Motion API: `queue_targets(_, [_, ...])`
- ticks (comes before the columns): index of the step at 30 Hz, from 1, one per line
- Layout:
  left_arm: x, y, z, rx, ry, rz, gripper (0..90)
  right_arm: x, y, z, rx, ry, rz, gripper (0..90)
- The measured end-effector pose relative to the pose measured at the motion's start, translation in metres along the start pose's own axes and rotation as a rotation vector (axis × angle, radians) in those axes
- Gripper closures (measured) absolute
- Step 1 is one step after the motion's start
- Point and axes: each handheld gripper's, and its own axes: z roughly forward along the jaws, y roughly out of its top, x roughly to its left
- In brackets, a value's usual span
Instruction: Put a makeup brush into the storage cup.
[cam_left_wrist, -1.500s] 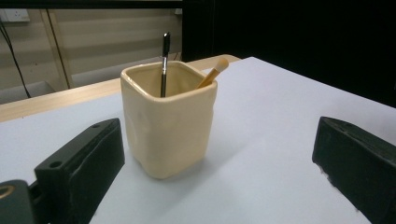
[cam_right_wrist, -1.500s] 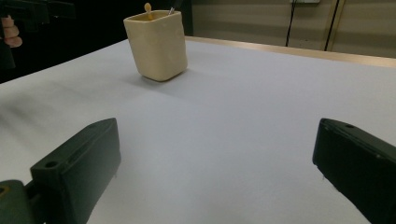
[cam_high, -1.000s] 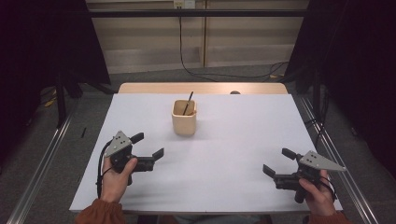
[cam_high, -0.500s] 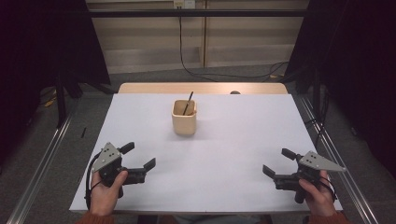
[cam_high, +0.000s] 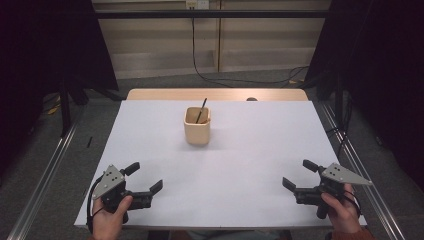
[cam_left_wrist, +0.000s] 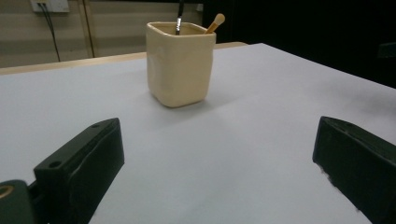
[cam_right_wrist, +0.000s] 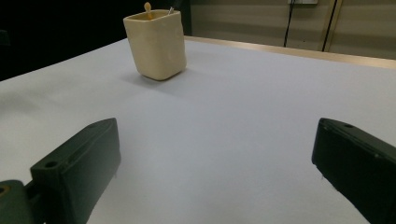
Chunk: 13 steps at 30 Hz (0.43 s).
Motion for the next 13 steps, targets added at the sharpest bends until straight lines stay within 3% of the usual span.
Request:
queue_targets(5, [0.0045, 0.0017, -0.0089, -0.056, 0.025, -0.015, 2.0, 0.0, -0.0003, 0.0004, 0.003, 0.005, -0.002, 0.4])
queue_targets(10, [0.0038, 0.0004, -0.0076, -0.039, 0.032, 0.011, 2.0, -0.0017, -0.0004, 0.001, 0.003, 0.001, 0.002, 0.4])
queue_targets(13, [0.0039, -0.0001, -0.0072, -0.036, 0.035, 0.006, 2.0, -0.0014, -0.0006, 0.0023, 0.01, 0.006, -0.005, 0.4])
